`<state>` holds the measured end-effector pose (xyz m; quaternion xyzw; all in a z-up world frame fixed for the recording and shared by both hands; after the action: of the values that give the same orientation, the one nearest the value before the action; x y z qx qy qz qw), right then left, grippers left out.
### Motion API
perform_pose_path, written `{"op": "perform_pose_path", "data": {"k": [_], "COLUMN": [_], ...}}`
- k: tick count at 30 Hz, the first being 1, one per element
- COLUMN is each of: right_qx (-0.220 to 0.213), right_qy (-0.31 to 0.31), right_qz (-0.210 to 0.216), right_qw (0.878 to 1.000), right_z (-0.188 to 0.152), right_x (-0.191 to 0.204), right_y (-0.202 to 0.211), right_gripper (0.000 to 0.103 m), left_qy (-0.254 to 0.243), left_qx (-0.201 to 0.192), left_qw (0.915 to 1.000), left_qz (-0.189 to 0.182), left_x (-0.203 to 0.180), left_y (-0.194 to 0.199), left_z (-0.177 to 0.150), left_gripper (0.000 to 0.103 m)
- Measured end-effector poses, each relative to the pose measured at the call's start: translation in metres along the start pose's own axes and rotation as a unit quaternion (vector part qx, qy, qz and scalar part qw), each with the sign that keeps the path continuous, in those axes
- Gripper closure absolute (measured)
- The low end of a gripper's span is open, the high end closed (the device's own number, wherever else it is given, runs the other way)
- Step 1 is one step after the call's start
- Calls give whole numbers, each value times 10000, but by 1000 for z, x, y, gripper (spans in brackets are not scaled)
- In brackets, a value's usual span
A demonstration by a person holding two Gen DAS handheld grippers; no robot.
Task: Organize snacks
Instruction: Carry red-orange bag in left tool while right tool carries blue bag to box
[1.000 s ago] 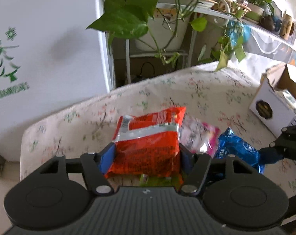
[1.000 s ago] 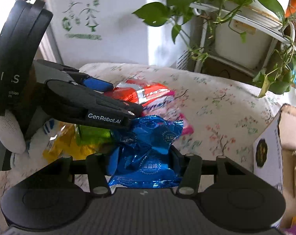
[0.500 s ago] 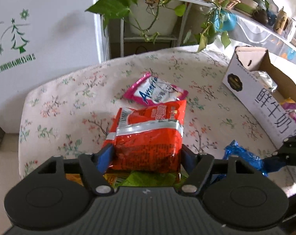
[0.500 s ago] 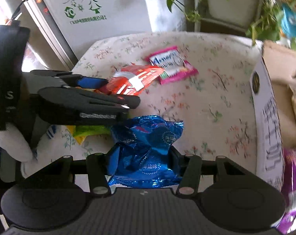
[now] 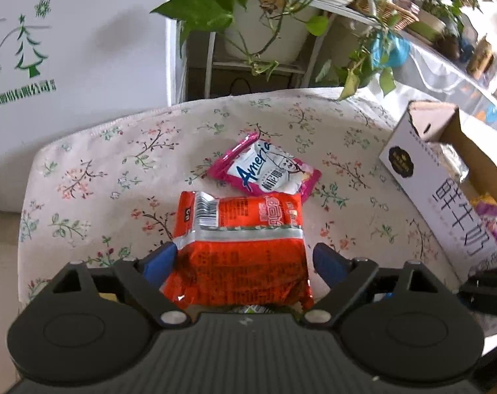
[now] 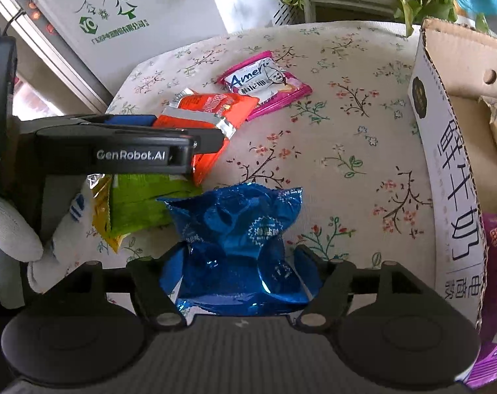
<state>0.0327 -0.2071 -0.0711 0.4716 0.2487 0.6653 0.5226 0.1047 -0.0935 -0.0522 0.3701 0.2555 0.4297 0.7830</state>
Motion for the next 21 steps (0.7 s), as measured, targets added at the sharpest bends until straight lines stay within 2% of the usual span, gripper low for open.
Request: {"op": "perform_pose_path", "data": {"k": [3,9,18,21], "right_qx": [-14,-9,-7,-19], "right_qy": [18,40,257,329], "right_qz": [-46,39,-114,-192], "right_qw": [10000,10000,9996,9993], "right_z": [0,0,-1,-1], "right_x": [0,2,7,7], "right_y": [0,0,-5,-6], "right_gripper": [24,17,18,23], "left_qy": [-160,-391,-530,-611], "left_qx": [-60,-57,-23,44], "left_qw": [9998,9990,9975,9964], "left_qz": [142,194,460,578], "left_x": [-4,-18,-23,-23], "left_y": [-3,-8,-18,-21], "left_z": [2,5,4,2], "left_gripper": [12,11,8,10]}}
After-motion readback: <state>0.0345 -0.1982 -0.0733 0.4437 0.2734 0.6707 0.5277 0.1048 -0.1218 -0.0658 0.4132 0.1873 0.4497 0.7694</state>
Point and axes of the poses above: each gripper's, at about its wrist camera, not at the fingertips, and y roughly against the way its jaws point, x to its left, z to its top, the point moved 5 cm from there along -y, roughly the way its jaws point, and after that the axes turned 5 degrees about z, right-handed, at the moved point
